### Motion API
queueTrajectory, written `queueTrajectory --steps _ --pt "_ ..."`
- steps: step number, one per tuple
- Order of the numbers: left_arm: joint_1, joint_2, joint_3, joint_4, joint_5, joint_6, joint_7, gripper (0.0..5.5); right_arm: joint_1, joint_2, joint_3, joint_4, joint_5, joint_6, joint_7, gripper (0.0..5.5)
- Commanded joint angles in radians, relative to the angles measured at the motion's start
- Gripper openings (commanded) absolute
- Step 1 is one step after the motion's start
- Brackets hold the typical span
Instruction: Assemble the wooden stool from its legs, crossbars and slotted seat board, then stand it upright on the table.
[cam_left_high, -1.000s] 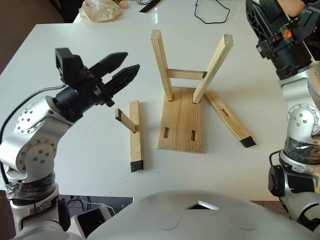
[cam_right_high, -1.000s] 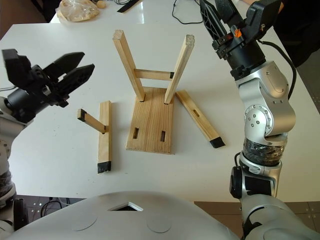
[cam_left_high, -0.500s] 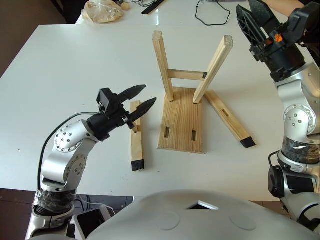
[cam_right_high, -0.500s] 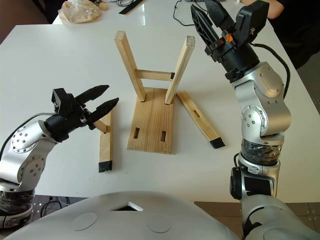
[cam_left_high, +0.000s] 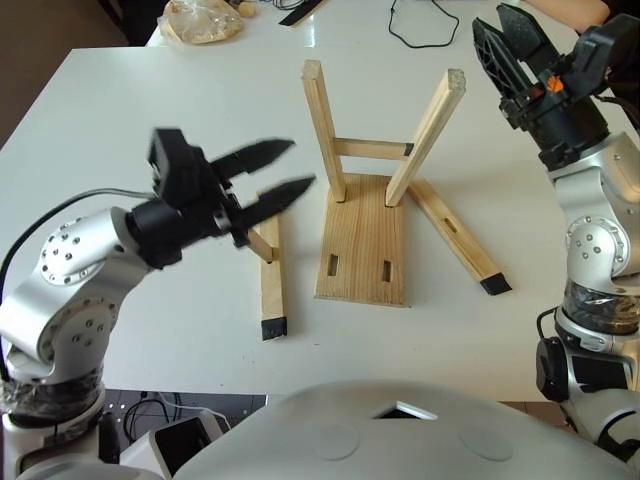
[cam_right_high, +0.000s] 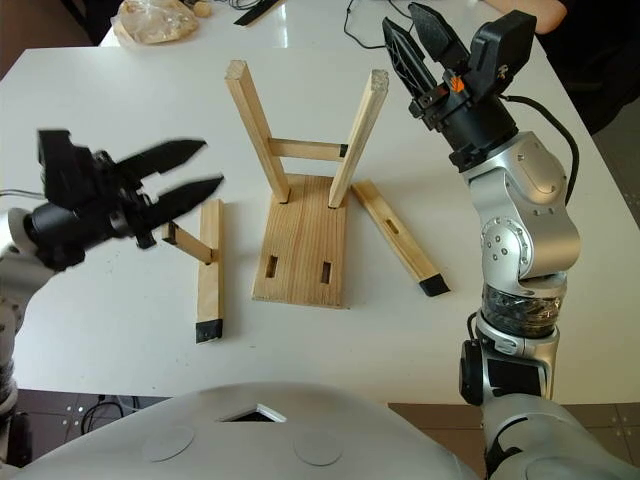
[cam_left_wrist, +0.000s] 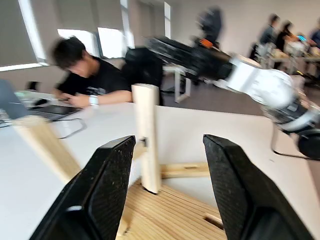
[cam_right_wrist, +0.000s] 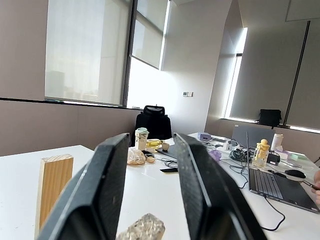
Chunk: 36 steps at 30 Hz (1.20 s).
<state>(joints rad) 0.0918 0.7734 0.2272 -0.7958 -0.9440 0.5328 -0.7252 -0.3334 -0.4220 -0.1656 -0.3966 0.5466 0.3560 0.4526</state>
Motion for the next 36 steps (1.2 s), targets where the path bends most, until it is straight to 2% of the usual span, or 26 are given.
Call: queueTrajectory --steps 1,4,9,14,22,27,31,36 --pt "0.287 0.097 -0.101 0.012 0.247 -0.049 -0.103 2.52 0.0 0.002 -0.009 -0.006 -0.005 -0.007 -0.004 1.63" --pt "0.444 0.134 -0.183 0.139 0.448 -0.189 -0.189 2.52 0.01 -0.003 -0.018 -0.005 -0.006 -0.008 -0.007 1.63" --pt "0.431 0.1 -0.225 0.305 0.604 -0.339 -0.197 2.52 0.011 -0.001 -0.006 0.0 -0.016 -0.013 -0.002 1.63" --pt "0.467 0.174 -0.172 0.402 0.684 -0.455 -0.28 2.52 0.005 -0.012 -0.024 0.01 -0.016 -0.014 0.004 1.63" --pt "0.372 0.251 -0.095 0.589 0.737 -0.541 -0.326 2.52 0.03 -0.006 -0.046 -0.013 -0.026 -0.021 -0.019 1.63" --pt "0.278 0.238 -0.056 0.628 0.69 -0.521 -0.336 2.52 0.032 -0.004 -0.042 -0.012 -0.029 -0.028 -0.024 1.63" --pt "0.248 0.19 -0.018 0.55 0.547 -0.4 -0.328 2.52 0.027 -0.006 -0.037 -0.005 -0.032 -0.034 -0.02 1.63" --pt "0.271 0.163 -0.002 0.489 0.499 -0.287 -0.297 3.25 0.031 -0.014 -0.035 -0.006 -0.039 -0.042 -0.013 1.63"
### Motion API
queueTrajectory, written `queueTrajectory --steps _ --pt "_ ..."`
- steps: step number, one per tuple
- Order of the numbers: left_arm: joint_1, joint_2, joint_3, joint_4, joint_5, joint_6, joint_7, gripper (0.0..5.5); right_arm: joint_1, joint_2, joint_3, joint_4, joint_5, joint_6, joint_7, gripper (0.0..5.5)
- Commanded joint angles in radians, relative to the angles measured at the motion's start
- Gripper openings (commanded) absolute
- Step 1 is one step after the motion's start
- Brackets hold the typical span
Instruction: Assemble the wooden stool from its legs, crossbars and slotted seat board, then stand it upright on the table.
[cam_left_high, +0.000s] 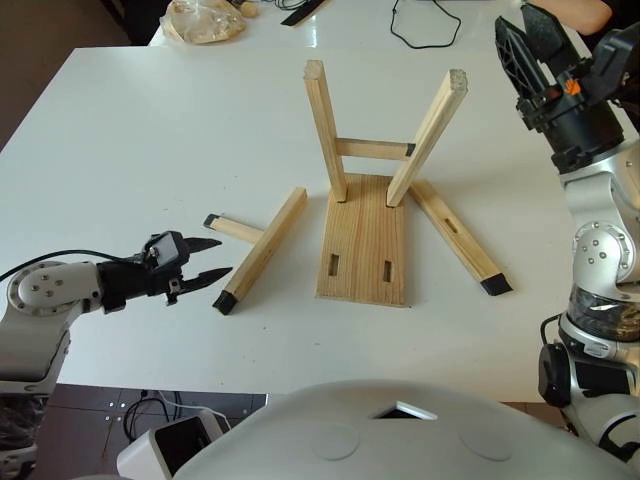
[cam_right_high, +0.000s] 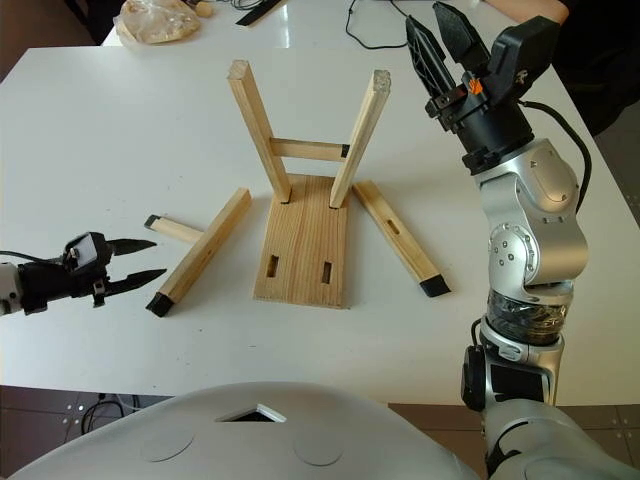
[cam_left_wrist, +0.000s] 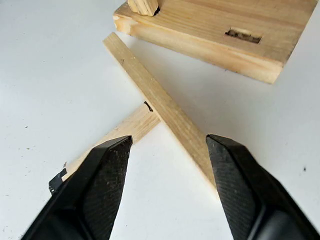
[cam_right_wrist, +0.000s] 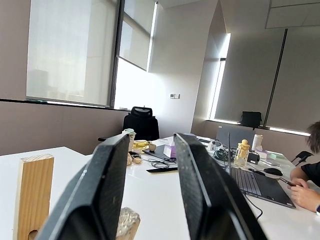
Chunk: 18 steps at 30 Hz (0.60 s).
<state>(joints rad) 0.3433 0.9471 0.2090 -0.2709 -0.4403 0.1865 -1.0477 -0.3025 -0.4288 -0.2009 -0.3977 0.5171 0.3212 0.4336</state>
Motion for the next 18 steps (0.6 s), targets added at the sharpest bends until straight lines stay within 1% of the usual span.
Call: queueTrajectory --steps 1,6,10,12,13,14,17,18 --pt "0.03 -0.01 0.013 -0.05 0.0 0.074 0.029 3.37 0.002 -0.008 0.0 -0.006 -0.013 -0.008 0.006 1.63" --pt "0.049 -0.01 -0.025 -0.116 0.031 0.134 0.053 4.17 0.016 -0.006 0.009 -0.015 -0.034 -0.021 0.006 1.63" --pt "0.048 -0.03 -0.081 -0.132 0.093 0.157 0.1 4.17 0.01 -0.002 0.011 -0.014 -0.034 -0.023 0.004 1.63" --pt "0.052 -0.029 -0.106 -0.118 0.138 0.137 0.111 4.17 0.007 -0.002 0.011 -0.014 -0.033 -0.023 0.004 1.63" --pt "0.057 -0.028 -0.111 -0.109 0.162 0.121 0.117 3.98 0.006 -0.003 0.011 -0.014 -0.032 -0.023 0.004 1.63" --pt "0.059 -0.027 -0.113 -0.101 0.178 0.105 0.118 3.93 0.005 -0.003 0.011 -0.013 -0.032 -0.022 0.004 1.63" --pt "0.041 -0.036 -0.104 -0.073 0.196 0.089 0.126 3.53 0.004 -0.002 0.013 -0.013 -0.033 -0.023 0.003 1.63" --pt "0.029 -0.038 -0.102 -0.067 0.197 0.093 0.129 3.32 0.006 -0.002 0.012 -0.013 -0.033 -0.023 0.003 1.63"
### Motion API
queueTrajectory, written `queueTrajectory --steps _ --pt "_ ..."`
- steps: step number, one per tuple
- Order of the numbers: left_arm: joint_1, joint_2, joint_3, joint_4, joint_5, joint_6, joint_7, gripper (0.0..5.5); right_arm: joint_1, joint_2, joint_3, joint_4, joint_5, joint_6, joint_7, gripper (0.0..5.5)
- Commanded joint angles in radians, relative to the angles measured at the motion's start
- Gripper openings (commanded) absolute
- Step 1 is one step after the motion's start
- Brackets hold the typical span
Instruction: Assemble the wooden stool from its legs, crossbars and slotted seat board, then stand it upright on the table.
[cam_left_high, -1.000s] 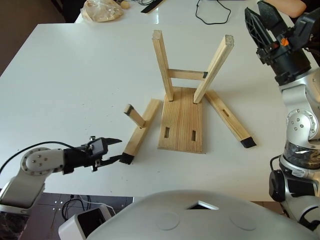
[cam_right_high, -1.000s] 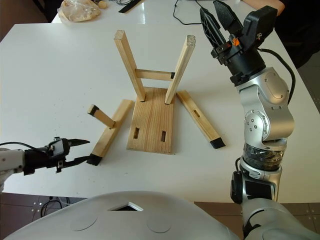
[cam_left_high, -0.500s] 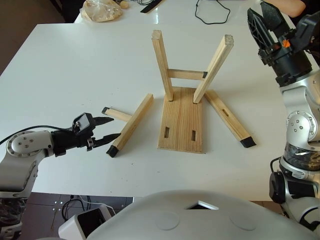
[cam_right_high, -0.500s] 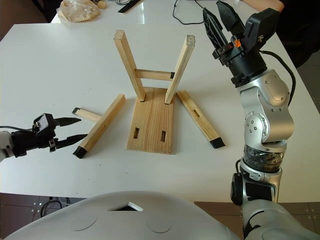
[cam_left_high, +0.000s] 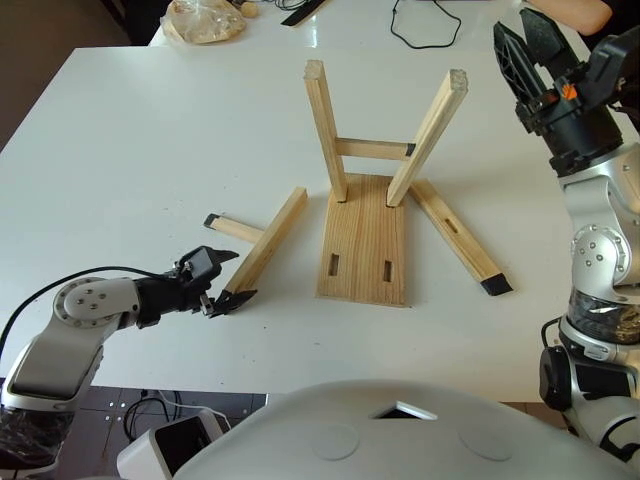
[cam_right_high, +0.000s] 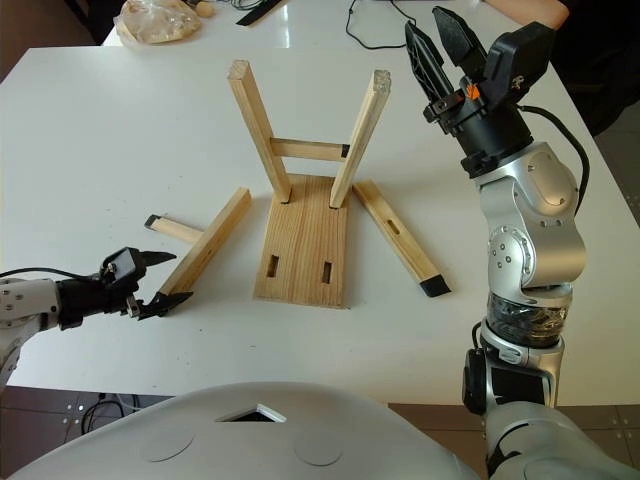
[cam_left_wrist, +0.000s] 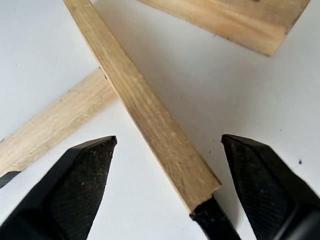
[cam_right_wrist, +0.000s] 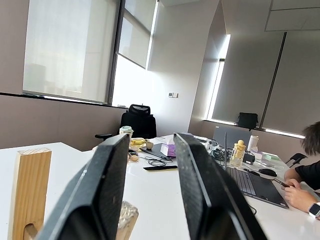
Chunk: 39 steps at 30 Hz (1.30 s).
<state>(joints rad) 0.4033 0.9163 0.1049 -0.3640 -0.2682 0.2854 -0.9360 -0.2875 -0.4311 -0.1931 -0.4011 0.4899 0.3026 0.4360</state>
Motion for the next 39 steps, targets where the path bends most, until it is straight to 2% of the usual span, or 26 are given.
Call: queueTrajectory --steps 1,15,21,26,30,33,39 --pt "-0.04 -0.01 0.005 0.029 0.017 0.0 0.013 3.22 -0.008 0.001 0.004 -0.011 -0.007 -0.005 -0.001 1.63" --pt "-0.066 -0.052 -0.004 0.102 -0.008 0.034 0.005 1.17 -0.008 0.006 0.007 -0.014 -0.008 -0.004 -0.008 1.63" --pt "-0.123 -0.083 0.039 0.109 -0.039 0.056 0.042 1.09 -0.012 0.002 0.002 -0.013 -0.001 0.001 -0.005 1.63" --pt "-0.304 -0.109 0.118 0.202 -0.006 0.035 0.176 1.09 -0.022 0.002 -0.005 -0.012 0.009 0.005 -0.009 1.63" --pt "-0.426 -0.204 0.155 0.059 -0.121 0.063 0.251 1.09 -0.052 0.023 -0.037 -0.011 0.075 0.051 -0.043 1.63" --pt "-0.541 -0.256 0.167 -0.027 -0.125 0.075 0.363 1.09 -0.081 0.043 -0.059 -0.047 0.219 0.126 -0.057 1.63" --pt "-0.674 -0.33 0.181 -0.141 -0.143 0.02 0.466 1.08 -0.058 0.006 0.017 -0.169 0.432 0.253 0.05 2.5"
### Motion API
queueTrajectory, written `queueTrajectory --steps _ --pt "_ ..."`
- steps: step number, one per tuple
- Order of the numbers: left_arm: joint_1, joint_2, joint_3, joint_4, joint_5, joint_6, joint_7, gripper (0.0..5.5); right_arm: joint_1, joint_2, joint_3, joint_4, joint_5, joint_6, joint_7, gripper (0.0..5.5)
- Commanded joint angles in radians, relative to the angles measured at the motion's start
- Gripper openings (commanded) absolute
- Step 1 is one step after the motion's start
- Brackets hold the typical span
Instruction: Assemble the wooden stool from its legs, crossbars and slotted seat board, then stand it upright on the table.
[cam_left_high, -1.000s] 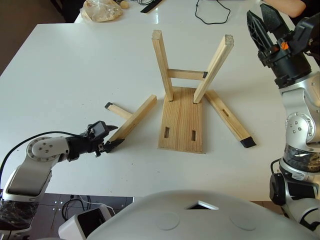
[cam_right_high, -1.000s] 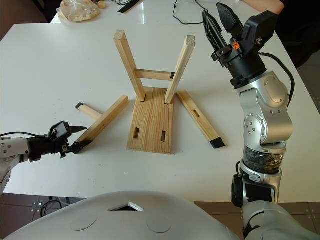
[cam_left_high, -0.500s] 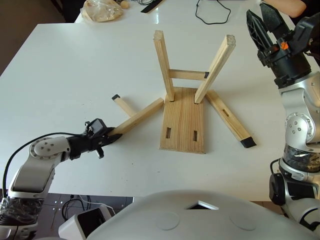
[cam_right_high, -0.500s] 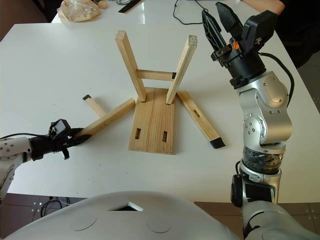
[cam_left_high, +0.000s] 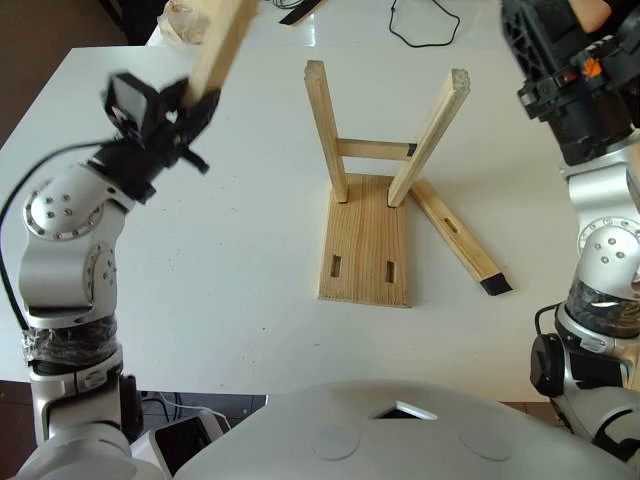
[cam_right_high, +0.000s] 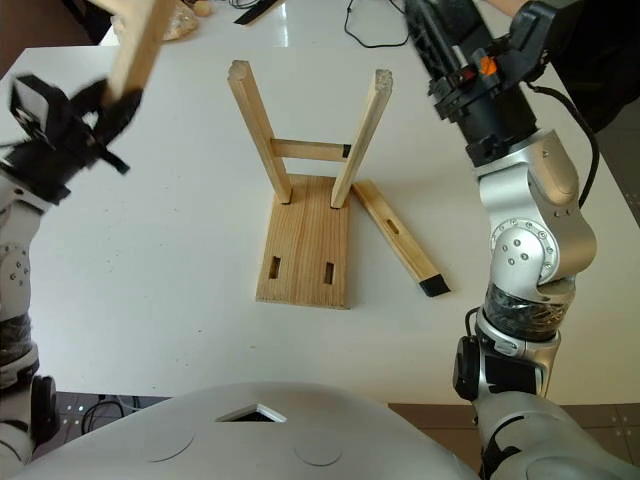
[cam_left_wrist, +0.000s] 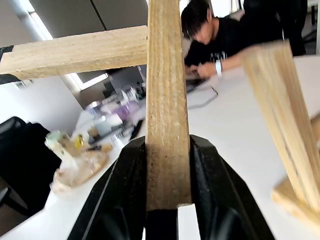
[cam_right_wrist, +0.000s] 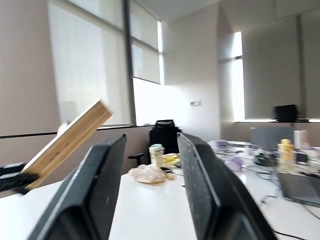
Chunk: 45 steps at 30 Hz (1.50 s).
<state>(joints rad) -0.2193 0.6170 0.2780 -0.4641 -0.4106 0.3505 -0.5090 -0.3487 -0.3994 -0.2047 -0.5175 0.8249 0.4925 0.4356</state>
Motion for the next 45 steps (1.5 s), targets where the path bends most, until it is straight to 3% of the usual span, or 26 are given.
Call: queueTrajectory --steps 1,6,8,11,26,45 --pt "-0.06 -0.039 -0.003 -0.057 0.007 -0.064 0.042 1.08 0.0 -0.03 0.032 -0.057 0.119 0.076 0.06 2.68" --pt "-0.038 -0.099 -0.202 -0.123 0.126 -0.152 0.044 1.08 -0.075 -0.023 0.057 0.013 0.105 0.098 0.028 3.33" --pt "-0.007 -0.111 -0.291 -0.12 0.237 -0.237 0.048 1.08 -0.096 -0.01 0.071 0.035 0.117 0.11 0.022 3.33" --pt "-0.026 -0.163 -0.33 -0.087 0.314 -0.308 0.094 1.08 -0.122 0.013 0.079 0.057 0.155 0.138 -0.002 3.33" --pt "0.021 -0.106 -0.372 -0.004 0.465 -0.567 0.025 1.08 -0.168 0.021 0.059 0.076 0.247 0.194 -0.026 3.33" --pt "0.024 -0.099 -0.353 0.051 0.425 -0.549 0.021 1.08 -0.141 0.006 0.077 0.018 0.287 0.223 0.012 3.33"
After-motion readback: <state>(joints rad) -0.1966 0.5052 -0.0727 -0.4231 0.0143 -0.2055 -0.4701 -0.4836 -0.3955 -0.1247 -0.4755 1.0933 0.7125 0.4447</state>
